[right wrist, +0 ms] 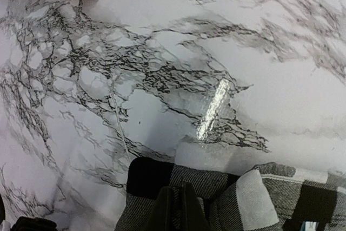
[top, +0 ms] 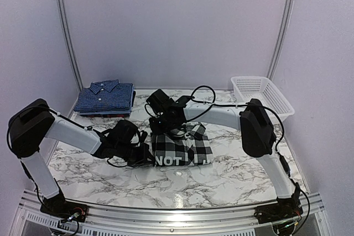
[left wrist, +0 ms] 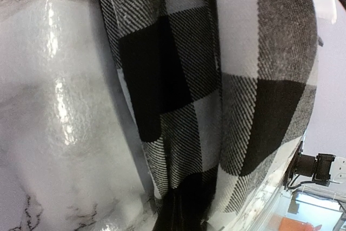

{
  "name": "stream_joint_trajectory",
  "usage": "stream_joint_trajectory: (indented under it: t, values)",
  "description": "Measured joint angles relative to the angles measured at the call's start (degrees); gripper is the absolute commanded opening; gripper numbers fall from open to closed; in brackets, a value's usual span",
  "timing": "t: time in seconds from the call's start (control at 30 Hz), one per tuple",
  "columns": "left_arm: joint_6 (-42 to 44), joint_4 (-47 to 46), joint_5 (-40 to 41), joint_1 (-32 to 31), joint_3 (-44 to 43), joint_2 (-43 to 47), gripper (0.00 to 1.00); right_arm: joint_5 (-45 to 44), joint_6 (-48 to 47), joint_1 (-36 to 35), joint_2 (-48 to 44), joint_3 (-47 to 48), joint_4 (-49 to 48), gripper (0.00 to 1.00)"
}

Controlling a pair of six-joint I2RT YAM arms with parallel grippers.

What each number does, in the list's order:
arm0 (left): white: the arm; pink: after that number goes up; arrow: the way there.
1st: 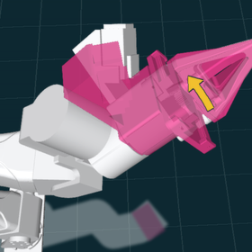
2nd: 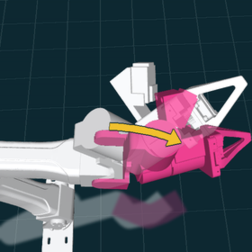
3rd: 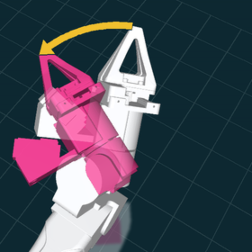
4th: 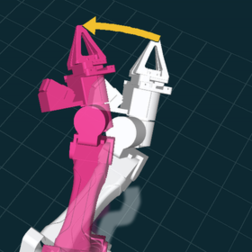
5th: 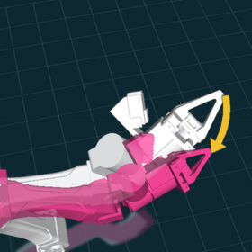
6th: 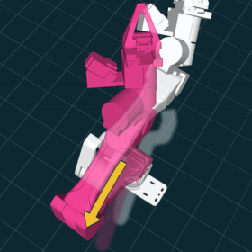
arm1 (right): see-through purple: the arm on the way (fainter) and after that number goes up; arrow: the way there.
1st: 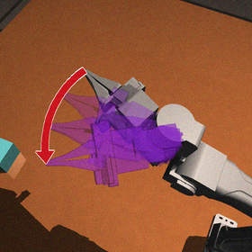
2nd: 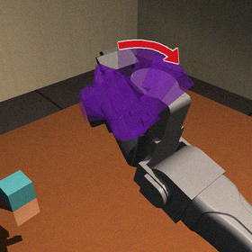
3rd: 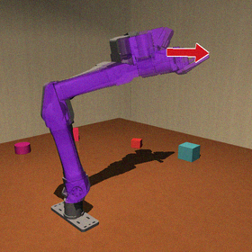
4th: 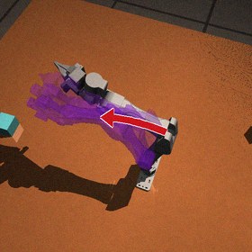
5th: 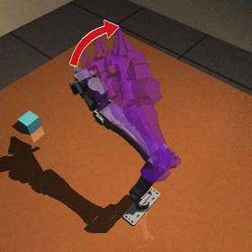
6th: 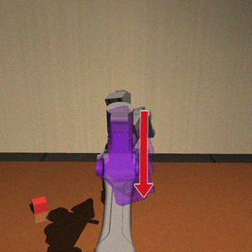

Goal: Fold and stack the long sleeve shirts
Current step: Smooth out the square-folded shirt at the center of the board.

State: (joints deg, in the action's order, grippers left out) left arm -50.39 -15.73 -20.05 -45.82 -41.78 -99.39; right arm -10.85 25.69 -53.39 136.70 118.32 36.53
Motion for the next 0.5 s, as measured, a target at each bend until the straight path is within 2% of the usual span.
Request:
stream_joint_trajectory:
  t: [0.07,0.23,0.33,0.5]
  values:
    - [0.1,-0.1,0.0,0.0,0.0,0.1,0.15,0.8,0.3,0.0,0.0,-1.0,-1.1,0.36]
    - [-0.3,0.0,0.8,0.0,0.9,2.1,0.24,2.9,-0.3,-0.1,-0.1,-1.7,-3.3,0.52]
    - [-0.7,0.5,2.5,0.2,2.5,6.3,0.27,3.1,-0.7,-0.1,-2.2,-4.0,-4.5,0.53]
    - [-0.6,0.5,3.6,0.5,2.6,11.2,0.32,2.4,-0.7,0.6,-9.1,-8.6,-4.7,0.44]
